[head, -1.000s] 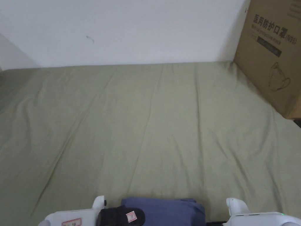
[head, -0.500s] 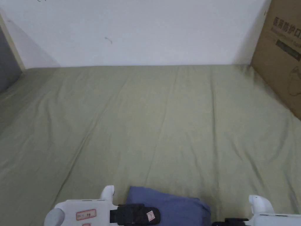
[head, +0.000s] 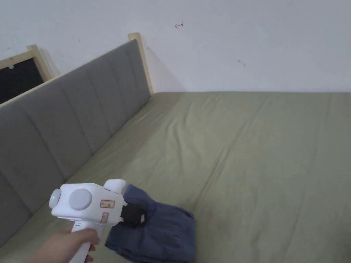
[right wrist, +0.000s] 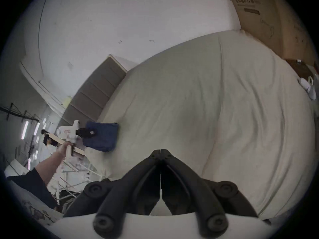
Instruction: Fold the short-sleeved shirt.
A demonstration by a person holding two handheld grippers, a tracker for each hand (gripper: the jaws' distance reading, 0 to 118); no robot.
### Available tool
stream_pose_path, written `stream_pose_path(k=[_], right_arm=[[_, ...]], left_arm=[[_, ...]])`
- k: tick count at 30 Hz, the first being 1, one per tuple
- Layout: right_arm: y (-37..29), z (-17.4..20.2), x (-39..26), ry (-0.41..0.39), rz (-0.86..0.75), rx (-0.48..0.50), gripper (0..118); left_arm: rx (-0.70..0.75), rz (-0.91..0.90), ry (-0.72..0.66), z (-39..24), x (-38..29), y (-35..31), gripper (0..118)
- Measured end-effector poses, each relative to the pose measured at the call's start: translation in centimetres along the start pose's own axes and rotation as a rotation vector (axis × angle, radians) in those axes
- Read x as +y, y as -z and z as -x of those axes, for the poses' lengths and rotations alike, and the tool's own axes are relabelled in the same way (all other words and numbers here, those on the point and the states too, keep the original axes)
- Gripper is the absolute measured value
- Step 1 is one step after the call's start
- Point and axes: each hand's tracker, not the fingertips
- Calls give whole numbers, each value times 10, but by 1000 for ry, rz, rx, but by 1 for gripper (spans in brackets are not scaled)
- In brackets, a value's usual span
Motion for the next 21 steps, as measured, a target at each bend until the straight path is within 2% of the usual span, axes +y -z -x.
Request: stream_pose_path(k=[1, 3, 4, 5, 6, 7, 8, 13, 16, 18, 19, 21], right_arm=[[3, 2, 1, -2, 8, -32, 0], [6, 3, 1, 9, 7, -23, 0], [7, 3, 0, 24, 5, -17, 0], [7, 3, 0, 40, 3, -11, 0], [8, 2, 0, 51, 2, -7, 0], [8, 3, 0, 54, 1, -5, 0], [8, 5, 0, 53, 0, -5, 0], [5, 11, 2, 8, -4, -31, 0], [-1, 11, 5, 2, -22, -21, 0], [-6, 10, 6, 4, -38, -12, 0], [-9, 11, 7, 4, -47, -10, 0], [-15, 13, 10, -2, -57, -11, 0]], left_arm=[[102, 5, 43, 4, 0, 5, 32], [209, 13, 60, 15, -3, 10, 35], [249, 12, 61, 20, -4, 10, 46], [301, -3, 65, 22, -6, 10, 70], [378, -27, 72, 23, -6, 7, 88], [457, -62, 80, 24, -6, 2, 98], [513, -83, 85, 26, -6, -6, 99], [458, -194, 74, 11, -8, -38, 99], [370, -229, 28, -23, -11, -46, 99], [235, -260, 16, -56, -13, -47, 97], [151, -273, 9, -78, -15, -46, 88], [48, -275, 9, -125, -18, -41, 34]])
